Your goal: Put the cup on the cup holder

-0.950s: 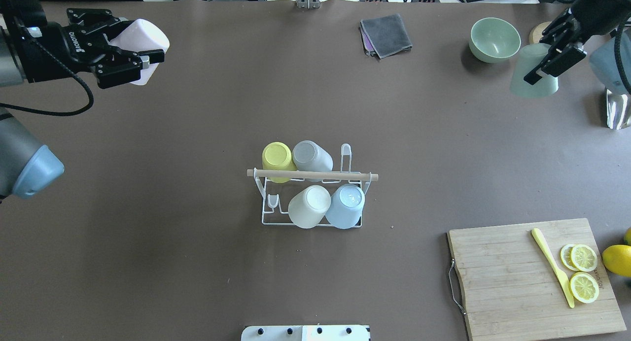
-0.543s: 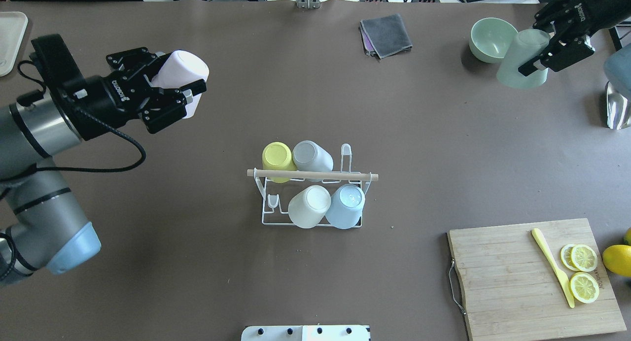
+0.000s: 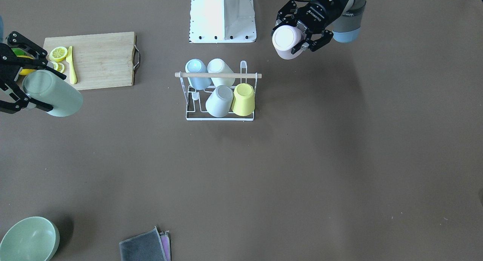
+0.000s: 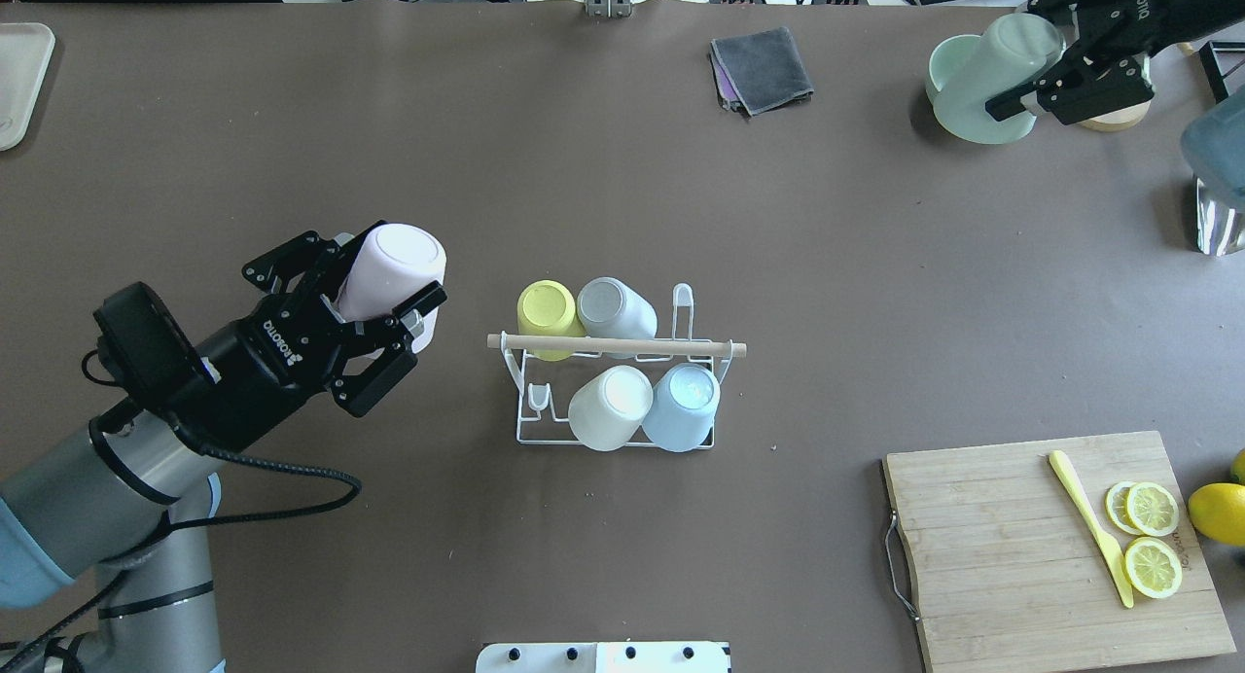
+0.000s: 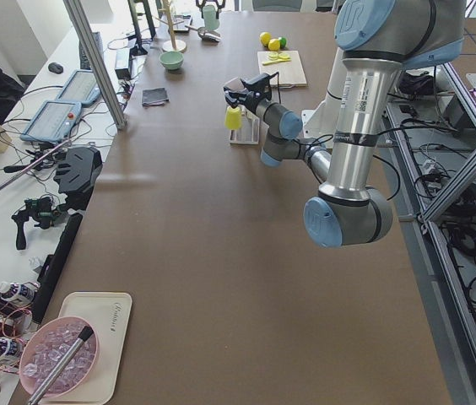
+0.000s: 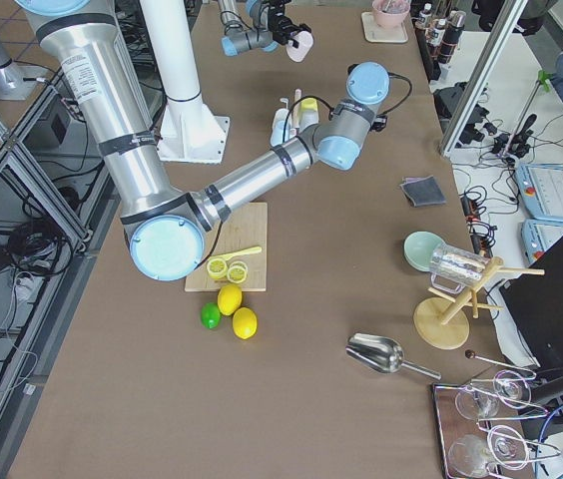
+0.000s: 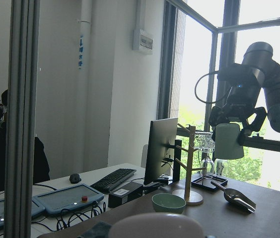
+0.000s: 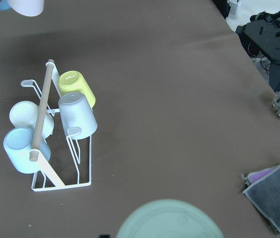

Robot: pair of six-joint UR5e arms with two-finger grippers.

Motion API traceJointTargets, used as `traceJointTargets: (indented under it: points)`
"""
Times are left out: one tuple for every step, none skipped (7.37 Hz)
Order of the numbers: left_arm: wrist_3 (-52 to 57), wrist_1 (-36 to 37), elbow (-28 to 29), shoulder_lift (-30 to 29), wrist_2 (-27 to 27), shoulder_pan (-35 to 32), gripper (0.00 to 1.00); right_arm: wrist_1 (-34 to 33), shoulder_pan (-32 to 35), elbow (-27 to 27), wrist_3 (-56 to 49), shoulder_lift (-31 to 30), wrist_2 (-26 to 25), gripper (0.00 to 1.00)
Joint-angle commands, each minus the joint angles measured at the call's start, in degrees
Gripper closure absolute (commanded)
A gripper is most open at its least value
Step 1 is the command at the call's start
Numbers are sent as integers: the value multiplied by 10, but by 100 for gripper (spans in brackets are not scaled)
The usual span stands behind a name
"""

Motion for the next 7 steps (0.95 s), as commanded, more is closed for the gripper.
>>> traceJointTargets:
  points:
    - [51,-12,-6,-3,45,50,100,90,-64,1,94,6,-95,100]
    - [54,-9,9,-13,49,69,100,147,-118,1,165,7,-163,100]
    - [54,-6,29,-27,66,84,100,185,-171,1,210,9,-228,100]
    - [53,-6,43,-44,72,86,100,192,-202,2,223,15,-261,100]
    - [53,-4,45,-47,72,89,100,195,-228,1,235,25,-289,100]
    - [53,11,47,-60,73,90,100,195,-257,0,249,37,-312,100]
    - [53,32,47,-74,73,89,100,194,-282,-1,250,39,-332,100]
